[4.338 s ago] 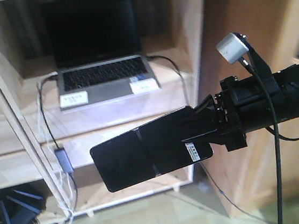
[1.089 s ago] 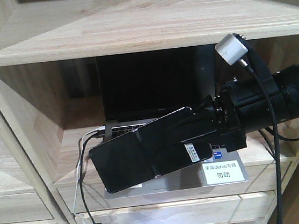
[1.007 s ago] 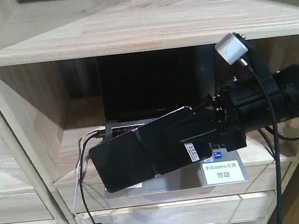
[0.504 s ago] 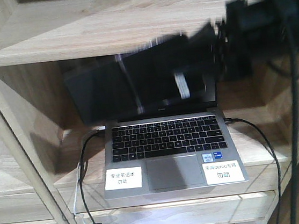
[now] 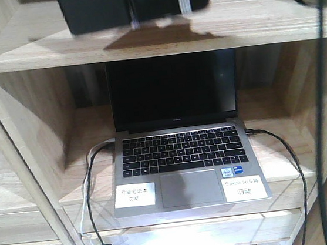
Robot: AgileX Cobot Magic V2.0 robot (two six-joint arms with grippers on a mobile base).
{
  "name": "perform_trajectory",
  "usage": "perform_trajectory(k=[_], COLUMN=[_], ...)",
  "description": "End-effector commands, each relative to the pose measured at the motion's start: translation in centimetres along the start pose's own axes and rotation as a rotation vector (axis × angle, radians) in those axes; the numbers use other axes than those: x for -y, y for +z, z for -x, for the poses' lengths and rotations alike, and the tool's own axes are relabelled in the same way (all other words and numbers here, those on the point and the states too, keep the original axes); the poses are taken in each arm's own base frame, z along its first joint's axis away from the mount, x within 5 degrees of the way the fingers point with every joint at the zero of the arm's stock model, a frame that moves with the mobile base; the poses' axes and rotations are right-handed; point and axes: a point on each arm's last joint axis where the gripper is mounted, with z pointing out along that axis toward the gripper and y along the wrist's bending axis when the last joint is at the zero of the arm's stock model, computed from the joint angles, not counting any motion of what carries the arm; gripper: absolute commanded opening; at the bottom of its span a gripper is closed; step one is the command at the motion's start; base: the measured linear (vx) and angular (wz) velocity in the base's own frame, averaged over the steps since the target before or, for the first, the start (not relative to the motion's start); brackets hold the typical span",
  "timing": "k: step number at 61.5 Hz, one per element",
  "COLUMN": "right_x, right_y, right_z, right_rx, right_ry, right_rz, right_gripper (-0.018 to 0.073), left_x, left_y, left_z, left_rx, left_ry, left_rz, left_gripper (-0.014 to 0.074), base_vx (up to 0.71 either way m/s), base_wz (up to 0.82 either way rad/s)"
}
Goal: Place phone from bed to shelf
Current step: 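Raise the right gripper and lower the phone onto the upper shelf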
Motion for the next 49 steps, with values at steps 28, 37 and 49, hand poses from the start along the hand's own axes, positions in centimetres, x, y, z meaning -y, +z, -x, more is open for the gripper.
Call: perform_trajectory(k=[28,37,49], right_x=[2.9,4.1,5.4], right_y=[7.5,9.5,11.4], right_z=[3.3,2.0,0.5], right_rx=[0.229,0.219,0.197], right_ry=[0.037,0.070,0.080], right_rz=[-0.097,-0.127,-0.153], right_gripper=[-0.0002,-0.0002,-0.0002], left_x=[-0.1,-0.1,-0.1], left_y=[-0.2,-0.2,-0.2], left_z=[1.5,1.5,1.5], left_rx=[0.103,0.103,0.103], left_ry=[-0.018,-0.018,-0.018], left_rz=[0.006,0.006,0.006], left_gripper=[0.0001,0.0001,0.0001], base_vx=[0.00,0.00,0.00], base_wz=[0.00,0.00,0.00])
